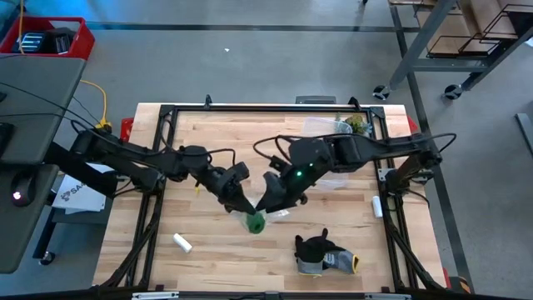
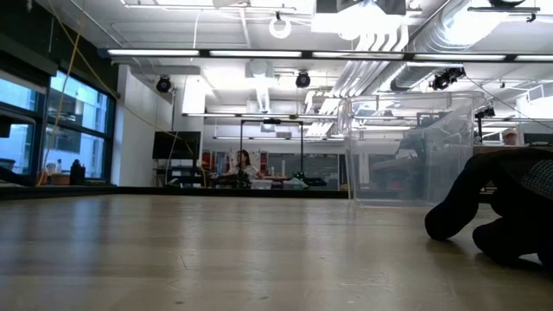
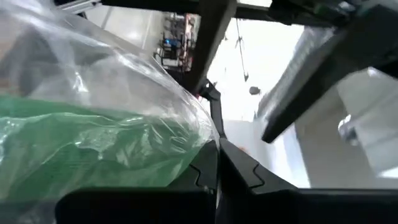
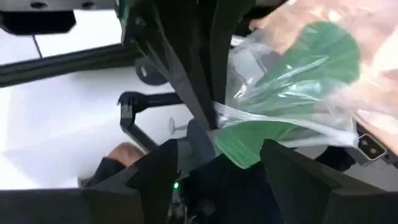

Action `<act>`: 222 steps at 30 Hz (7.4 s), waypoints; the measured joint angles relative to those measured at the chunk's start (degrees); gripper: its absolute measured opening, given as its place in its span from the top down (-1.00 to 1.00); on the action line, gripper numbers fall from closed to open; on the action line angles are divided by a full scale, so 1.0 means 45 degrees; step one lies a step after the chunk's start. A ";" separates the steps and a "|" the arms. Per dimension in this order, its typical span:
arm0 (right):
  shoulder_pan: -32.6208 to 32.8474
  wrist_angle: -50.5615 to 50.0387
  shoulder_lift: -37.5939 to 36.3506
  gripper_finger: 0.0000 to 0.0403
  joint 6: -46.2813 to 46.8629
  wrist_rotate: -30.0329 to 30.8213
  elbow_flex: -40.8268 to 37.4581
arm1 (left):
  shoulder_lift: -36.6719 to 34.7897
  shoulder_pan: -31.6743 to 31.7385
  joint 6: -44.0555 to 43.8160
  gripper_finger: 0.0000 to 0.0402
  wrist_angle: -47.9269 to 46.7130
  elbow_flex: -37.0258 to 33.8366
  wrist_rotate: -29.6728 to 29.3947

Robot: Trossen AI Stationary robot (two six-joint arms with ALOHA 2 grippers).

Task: Roll bandage
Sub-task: Put the green bandage into the transparent zip bag

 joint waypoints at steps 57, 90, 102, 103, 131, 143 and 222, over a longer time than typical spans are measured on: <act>-0.0280 -0.5244 -0.1124 0.99 -0.8336 0.7827 -0.0029 | -0.0671 0.2147 0.2780 0.98 -0.1161 0.0015 -0.4263; -0.1912 -0.5198 -0.0867 1.00 -0.3108 0.4707 -0.0024 | -0.3302 0.1802 1.6208 0.25 -1.1563 0.2034 -0.4711; -0.3152 -0.3514 0.0130 1.00 -0.3237 0.3006 -0.0029 | -0.2454 -0.0992 2.1433 0.25 -1.4100 0.3468 -1.0359; -0.3193 -0.3514 0.0127 1.00 -0.3320 0.3012 -0.0028 | -0.2392 -0.1064 2.1228 0.25 -1.4129 0.3468 -1.0635; -0.3029 -0.3714 0.0171 1.00 -0.3947 0.3366 -0.0029 | -0.0915 -0.0930 1.8804 0.25 -1.2908 0.3463 -1.1817; -0.2866 -0.4057 0.0171 1.00 -0.4104 0.3366 -0.0029 | -0.1326 -0.0755 1.8354 0.31 -1.3053 0.3503 -1.1543; -0.1936 -0.3021 0.0108 0.80 -0.4261 0.5662 -0.0024 | -0.3333 -0.1684 1.7930 0.53 -1.7206 0.3895 -0.9628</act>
